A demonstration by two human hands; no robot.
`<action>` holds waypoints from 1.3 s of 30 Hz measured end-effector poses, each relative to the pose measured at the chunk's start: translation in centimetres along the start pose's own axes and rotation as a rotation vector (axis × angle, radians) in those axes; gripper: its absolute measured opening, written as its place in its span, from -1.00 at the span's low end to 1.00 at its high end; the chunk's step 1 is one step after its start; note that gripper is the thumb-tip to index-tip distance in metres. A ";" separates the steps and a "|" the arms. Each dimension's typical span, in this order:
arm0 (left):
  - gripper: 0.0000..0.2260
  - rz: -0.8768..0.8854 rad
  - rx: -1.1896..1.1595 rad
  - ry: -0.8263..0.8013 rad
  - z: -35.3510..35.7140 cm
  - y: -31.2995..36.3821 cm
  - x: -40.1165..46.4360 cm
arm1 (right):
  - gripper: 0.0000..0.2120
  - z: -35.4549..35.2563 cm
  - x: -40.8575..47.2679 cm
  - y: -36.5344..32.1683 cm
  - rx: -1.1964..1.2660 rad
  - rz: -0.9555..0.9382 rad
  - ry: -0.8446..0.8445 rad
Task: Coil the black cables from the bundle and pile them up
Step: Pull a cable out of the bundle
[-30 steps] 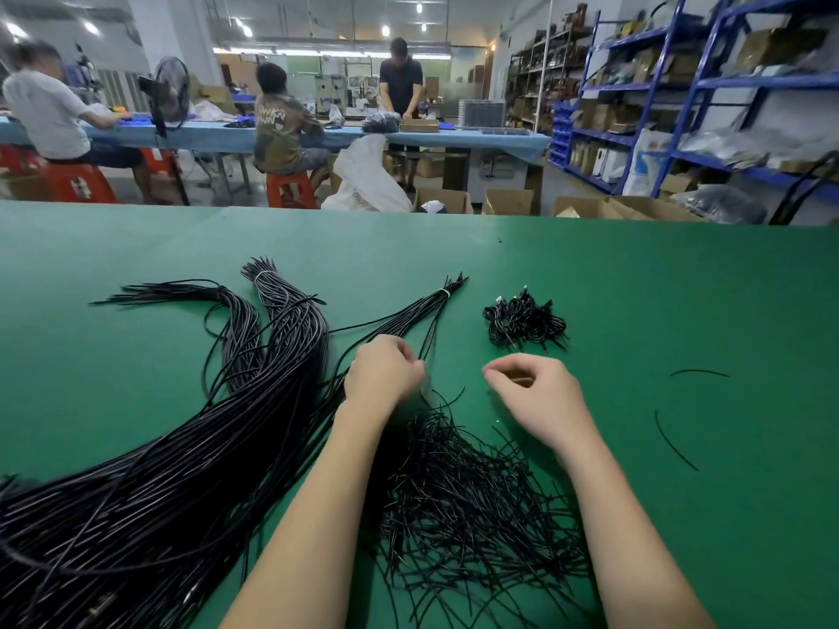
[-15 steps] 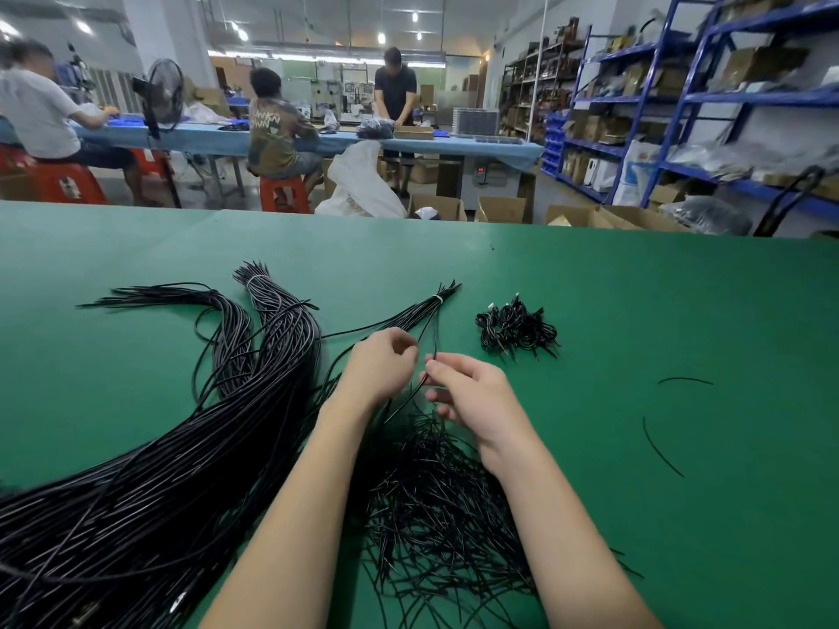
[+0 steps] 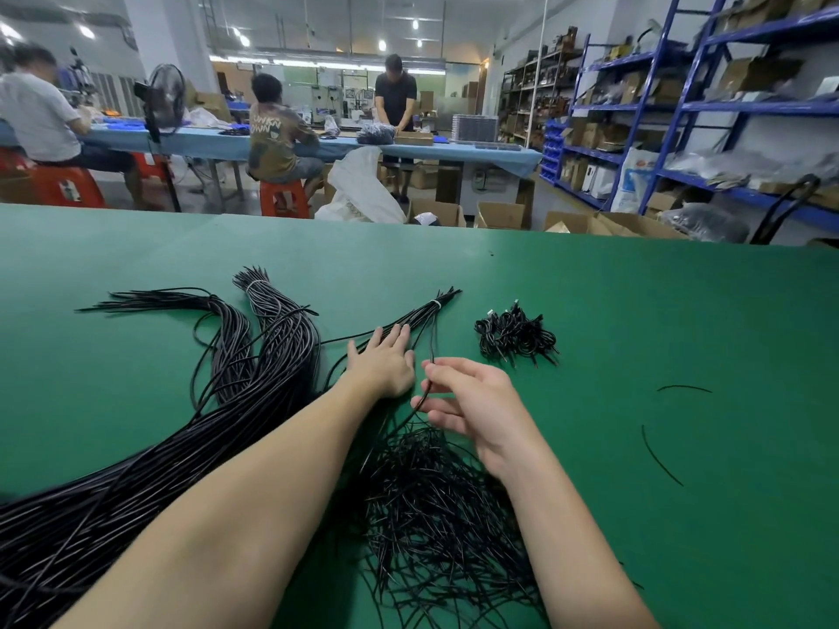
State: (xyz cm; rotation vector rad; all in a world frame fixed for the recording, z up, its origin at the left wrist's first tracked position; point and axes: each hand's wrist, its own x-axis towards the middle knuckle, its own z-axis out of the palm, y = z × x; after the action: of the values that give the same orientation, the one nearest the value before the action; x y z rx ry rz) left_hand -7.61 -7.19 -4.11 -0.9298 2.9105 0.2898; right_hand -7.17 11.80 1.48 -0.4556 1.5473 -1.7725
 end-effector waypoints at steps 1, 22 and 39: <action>-0.49 -0.011 -0.003 0.012 0.1 0.0 0.1 | -0.78 0.0 -0.2 -0.3 -0.015 -0.006 -0.019; -0.50 -0.055 -0.053 0.076 1.4 -0.4 1.5 | -0.90 -4.5 -2.3 -5.9 0.155 -0.282 0.066; -0.76 0.160 -0.328 0.656 1.6 0.0 -0.5 | -0.43 -9.0 0.1 -1.2 -1.031 0.028 0.331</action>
State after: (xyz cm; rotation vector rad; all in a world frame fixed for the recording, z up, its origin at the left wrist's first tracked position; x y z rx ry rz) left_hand -7.25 -6.57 -5.66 -0.9807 3.6299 0.5847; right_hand -13.71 18.03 0.65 -0.6177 2.6389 -0.9191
